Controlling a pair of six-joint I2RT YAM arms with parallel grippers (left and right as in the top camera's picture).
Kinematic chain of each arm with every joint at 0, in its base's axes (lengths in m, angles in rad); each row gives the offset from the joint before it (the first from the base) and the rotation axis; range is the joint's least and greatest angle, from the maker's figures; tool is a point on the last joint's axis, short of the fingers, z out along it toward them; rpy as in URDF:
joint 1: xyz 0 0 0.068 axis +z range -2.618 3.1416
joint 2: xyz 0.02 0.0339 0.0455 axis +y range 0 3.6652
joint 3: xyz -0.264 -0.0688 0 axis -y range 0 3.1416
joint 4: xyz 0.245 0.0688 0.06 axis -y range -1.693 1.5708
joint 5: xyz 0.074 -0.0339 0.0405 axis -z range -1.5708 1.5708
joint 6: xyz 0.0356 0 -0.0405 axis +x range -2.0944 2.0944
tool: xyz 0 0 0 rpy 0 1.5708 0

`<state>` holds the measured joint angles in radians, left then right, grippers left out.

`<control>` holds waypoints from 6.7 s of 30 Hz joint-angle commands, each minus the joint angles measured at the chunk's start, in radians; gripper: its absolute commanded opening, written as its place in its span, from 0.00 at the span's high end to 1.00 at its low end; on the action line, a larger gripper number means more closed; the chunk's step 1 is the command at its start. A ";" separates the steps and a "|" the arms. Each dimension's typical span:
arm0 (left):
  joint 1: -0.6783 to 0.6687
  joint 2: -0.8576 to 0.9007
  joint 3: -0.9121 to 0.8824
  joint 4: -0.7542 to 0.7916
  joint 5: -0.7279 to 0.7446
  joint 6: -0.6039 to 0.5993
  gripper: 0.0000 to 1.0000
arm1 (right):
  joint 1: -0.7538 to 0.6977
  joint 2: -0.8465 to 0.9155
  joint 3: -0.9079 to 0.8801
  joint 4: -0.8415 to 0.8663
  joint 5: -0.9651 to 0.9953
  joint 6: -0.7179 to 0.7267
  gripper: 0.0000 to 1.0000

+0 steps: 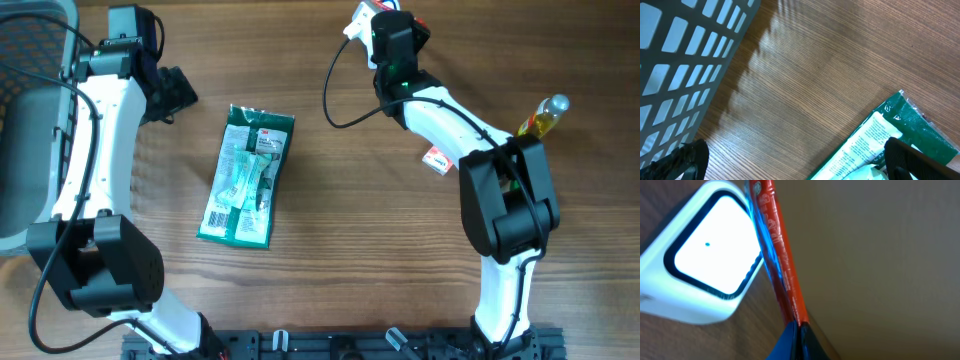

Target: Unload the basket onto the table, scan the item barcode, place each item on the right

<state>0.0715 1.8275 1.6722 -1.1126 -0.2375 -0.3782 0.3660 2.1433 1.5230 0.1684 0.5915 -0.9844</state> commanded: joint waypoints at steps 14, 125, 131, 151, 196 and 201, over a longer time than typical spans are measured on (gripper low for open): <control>0.005 0.006 0.014 0.002 0.005 0.015 0.01 | -0.050 0.055 0.006 -0.326 -0.099 -0.120 0.96; 0.005 0.006 0.014 0.002 0.005 0.015 0.00 | 0.028 -0.309 -0.349 -0.359 -1.126 1.356 0.91; 0.005 0.006 0.014 0.002 0.005 0.015 0.00 | 0.023 -0.227 -0.354 -0.531 -1.049 1.412 0.96; 0.005 0.006 0.014 0.002 0.005 0.015 0.00 | 0.042 -0.268 -0.352 -0.411 -0.687 1.331 0.71; 0.005 0.006 0.014 0.002 0.005 0.015 0.00 | 0.030 -0.284 -0.426 -0.689 -0.735 1.537 0.90; 0.005 0.006 0.014 0.002 0.005 0.015 0.00 | 0.029 -0.284 -0.426 -0.610 -0.678 1.534 0.82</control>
<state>0.0715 1.8278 1.6722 -1.1133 -0.2375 -0.3782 0.3920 1.8549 1.1038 -0.4572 -0.1253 0.5423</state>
